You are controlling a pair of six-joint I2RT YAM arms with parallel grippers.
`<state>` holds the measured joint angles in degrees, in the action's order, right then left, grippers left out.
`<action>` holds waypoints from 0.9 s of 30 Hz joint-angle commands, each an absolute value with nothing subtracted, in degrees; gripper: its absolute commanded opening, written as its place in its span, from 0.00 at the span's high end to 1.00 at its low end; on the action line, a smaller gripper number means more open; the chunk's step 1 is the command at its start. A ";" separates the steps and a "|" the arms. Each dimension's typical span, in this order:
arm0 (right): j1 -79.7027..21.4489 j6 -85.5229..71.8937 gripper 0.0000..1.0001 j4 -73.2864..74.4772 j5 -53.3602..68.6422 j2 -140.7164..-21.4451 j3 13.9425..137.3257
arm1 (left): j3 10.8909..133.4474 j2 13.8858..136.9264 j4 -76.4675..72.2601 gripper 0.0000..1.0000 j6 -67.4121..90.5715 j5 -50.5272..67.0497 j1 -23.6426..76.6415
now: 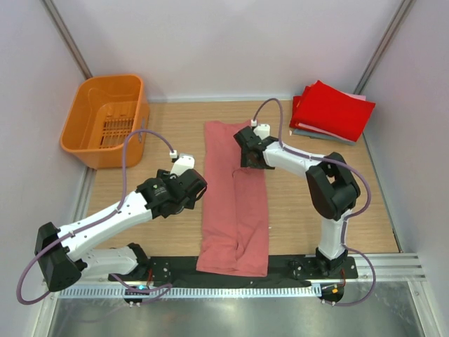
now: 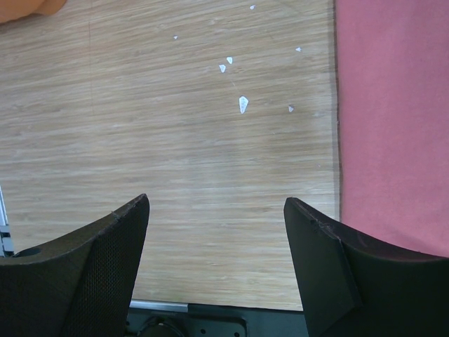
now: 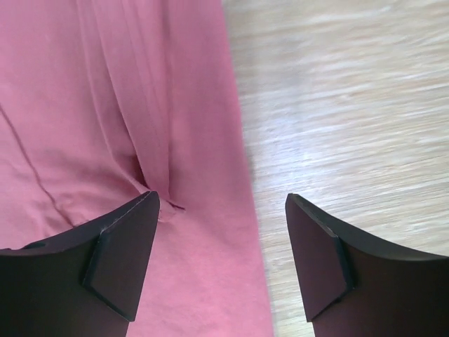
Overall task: Fold and stack the t-shirts
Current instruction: Fold the tshirt
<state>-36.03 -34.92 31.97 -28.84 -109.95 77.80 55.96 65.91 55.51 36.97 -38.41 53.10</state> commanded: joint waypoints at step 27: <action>-32.17 -26.63 0.57 37.62 -25.75 -130.78 112.07 | 57.39 65.21 54.84 0.21 37.18 -41.22 52.73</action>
